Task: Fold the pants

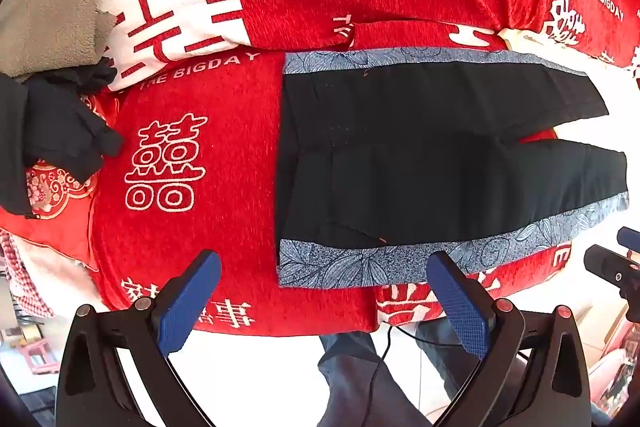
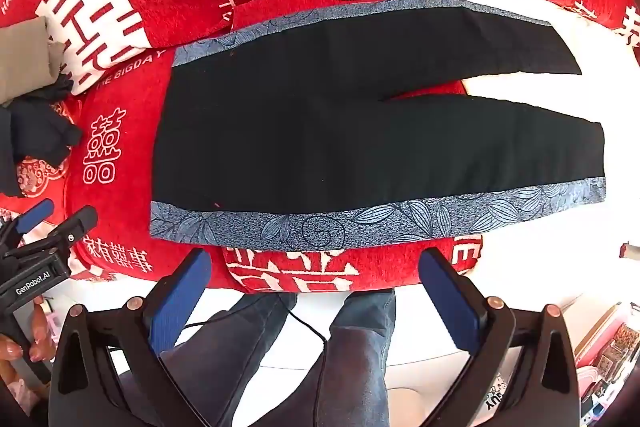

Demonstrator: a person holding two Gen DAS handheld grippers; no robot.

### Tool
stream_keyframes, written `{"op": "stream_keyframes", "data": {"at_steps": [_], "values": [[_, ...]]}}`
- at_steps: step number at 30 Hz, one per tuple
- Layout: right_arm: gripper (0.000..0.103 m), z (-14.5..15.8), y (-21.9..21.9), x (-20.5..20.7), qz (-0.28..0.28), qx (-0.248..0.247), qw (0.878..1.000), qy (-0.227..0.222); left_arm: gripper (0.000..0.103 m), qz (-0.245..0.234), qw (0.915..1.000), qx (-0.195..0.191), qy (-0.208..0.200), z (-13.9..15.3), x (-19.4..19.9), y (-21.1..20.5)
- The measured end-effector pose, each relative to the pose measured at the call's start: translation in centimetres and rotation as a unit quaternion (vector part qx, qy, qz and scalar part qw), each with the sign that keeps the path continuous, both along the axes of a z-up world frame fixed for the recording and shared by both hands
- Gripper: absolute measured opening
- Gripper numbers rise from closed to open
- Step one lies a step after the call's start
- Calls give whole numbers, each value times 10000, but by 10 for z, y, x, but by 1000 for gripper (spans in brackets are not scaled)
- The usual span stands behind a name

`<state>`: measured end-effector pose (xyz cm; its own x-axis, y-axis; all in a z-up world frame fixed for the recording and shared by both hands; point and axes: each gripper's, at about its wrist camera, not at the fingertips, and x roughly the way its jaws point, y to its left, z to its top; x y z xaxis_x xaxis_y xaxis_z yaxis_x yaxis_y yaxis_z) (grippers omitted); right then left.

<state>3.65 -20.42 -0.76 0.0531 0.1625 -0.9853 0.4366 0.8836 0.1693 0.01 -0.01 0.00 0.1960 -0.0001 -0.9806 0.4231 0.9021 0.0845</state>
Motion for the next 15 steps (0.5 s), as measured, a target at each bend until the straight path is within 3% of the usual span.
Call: {"op": "stream_keyframes", "data": {"at_steps": [6, 15], "values": [[103, -1, -1, 0, 7, 6, 10000, 19, 103, 28, 10000, 24, -87, 2, 1, 0], [103, -1, -1, 0, 5, 6, 10000, 21, 103, 5, 10000, -8, 93, 0, 2, 1]]}}
